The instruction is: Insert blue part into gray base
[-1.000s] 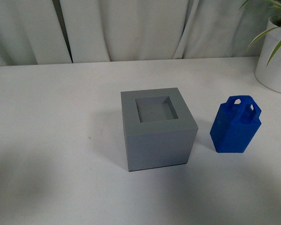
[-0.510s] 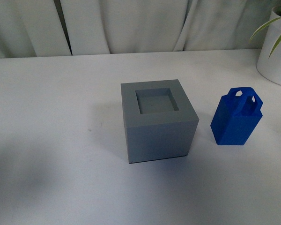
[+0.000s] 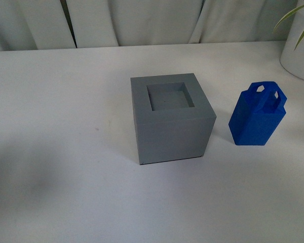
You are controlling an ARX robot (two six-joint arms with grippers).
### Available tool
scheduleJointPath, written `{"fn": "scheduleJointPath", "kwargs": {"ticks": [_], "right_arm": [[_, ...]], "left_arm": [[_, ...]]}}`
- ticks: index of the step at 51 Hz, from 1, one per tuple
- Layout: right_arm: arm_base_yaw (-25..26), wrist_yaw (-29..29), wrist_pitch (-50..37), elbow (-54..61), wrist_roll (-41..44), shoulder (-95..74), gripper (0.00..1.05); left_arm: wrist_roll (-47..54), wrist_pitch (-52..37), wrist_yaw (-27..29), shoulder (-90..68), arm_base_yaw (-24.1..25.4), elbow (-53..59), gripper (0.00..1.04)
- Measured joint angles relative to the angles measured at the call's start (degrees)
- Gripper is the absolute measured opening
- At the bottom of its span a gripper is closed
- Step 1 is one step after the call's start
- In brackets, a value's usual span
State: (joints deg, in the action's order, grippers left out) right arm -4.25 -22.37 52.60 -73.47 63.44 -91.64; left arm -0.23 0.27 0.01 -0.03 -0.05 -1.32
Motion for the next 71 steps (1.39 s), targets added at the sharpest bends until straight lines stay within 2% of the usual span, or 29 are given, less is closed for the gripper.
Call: {"fn": "scheduleJointPath", "kwargs": {"ticks": [4,12,28,39,66,71], "right_arm": [[-1.6,4.3,3.6,-5.9,3.7,-5.1,0.97],[-3.6,8.5,6.7,-11.8,6.4,-10.8,0.97],[-7.1,12.3,8.5,-14.9,8.6,-16.9,0.97],[-8.6,13.6,7.2,-14.9,9.3,-19.5,0.97],[-8.6,13.7,4.7,-14.9,9.2,-23.4,0.97],[-8.6,13.7,4.3,-14.9,9.1,-23.6,0.82]], "left_arm": [[0.0,0.0,0.0,0.0,0.0,0.0,0.99],[0.0,0.0,0.0,0.0,0.0,0.0,0.99],[0.0,0.0,0.0,0.0,0.0,0.0,0.99],[0.0,0.0,0.0,0.0,0.0,0.0,0.99],[0.0,0.0,0.0,0.0,0.0,0.0,0.99],[0.0,0.0,0.0,0.0,0.0,0.0,0.99]]}}
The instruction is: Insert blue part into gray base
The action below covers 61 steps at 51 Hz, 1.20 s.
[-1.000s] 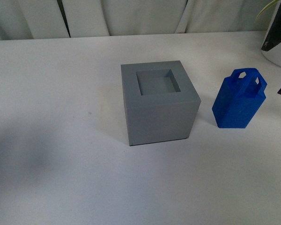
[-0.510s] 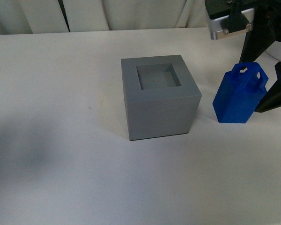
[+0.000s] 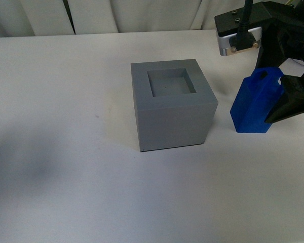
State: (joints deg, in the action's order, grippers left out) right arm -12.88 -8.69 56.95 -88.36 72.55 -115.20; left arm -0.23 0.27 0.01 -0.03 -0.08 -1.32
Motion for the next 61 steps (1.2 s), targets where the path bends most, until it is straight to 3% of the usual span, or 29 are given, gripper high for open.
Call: {"fn": "scheduleJointPath", "kwargs": {"ticks": [6,11,33,44,61], "right_arm": [[0.1,0.0,-0.4,0.0,0.0,0.0,0.57],[0.3,-0.4,-0.1,-0.2,0.0,0.0,0.47],[0.3,-5.0,8.0,-9.7,0.0,3.7,0.47],[-3.9,-10.2,13.7,-17.3,-1.5,4.4,0.47],[-10.4,-10.0,14.7,-19.7,-2.4,2.6,0.47]], "left_arm": [[0.0,0.0,0.0,0.0,0.0,0.0,0.99],[0.0,0.0,0.0,0.0,0.0,0.0,0.99],[0.0,0.0,0.0,0.0,0.0,0.0,0.99],[0.0,0.0,0.0,0.0,0.0,0.0,0.99],[0.0,0.0,0.0,0.0,0.0,0.0,0.99]]}}
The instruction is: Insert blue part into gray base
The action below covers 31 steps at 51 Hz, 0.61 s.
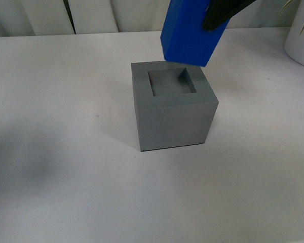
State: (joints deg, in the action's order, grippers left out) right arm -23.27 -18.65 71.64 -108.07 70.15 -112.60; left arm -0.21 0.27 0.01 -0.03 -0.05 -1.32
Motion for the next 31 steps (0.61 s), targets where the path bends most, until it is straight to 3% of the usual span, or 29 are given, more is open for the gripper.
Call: {"fn": "scheduleJointPath", "kwargs": {"ticks": [31], "right_arm": [[-2.6,3.4,-0.2,-1.9,0.0,-6.0,0.46]], "left_arm": [[0.0,0.0,0.0,0.0,0.0,0.0,0.99]]}}
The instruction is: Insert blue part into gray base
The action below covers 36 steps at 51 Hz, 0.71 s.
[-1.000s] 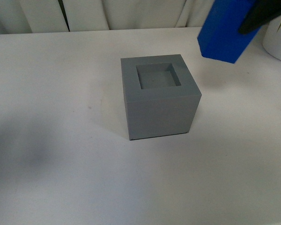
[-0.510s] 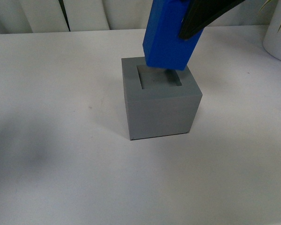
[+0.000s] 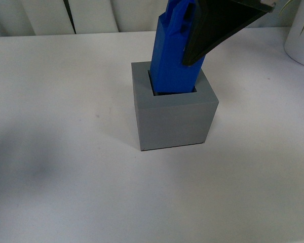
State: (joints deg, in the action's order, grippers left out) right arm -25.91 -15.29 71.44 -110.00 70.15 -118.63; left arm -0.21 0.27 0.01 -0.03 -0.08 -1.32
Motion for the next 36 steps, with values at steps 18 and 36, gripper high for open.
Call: {"fn": "scheduleJointPath", "kwargs": {"ticks": [18,36], "right_arm": [[0.0,2.8,1.0,0.0,2.2,0.0,0.46],[-0.2,0.8,-1.5,1.3,1.8,0.0,0.76]], "left_arm": [[0.0,0.0,0.0,0.0,0.0,0.0,0.99],[0.0,0.0,0.0,0.0,0.0,0.0,0.99]]}}
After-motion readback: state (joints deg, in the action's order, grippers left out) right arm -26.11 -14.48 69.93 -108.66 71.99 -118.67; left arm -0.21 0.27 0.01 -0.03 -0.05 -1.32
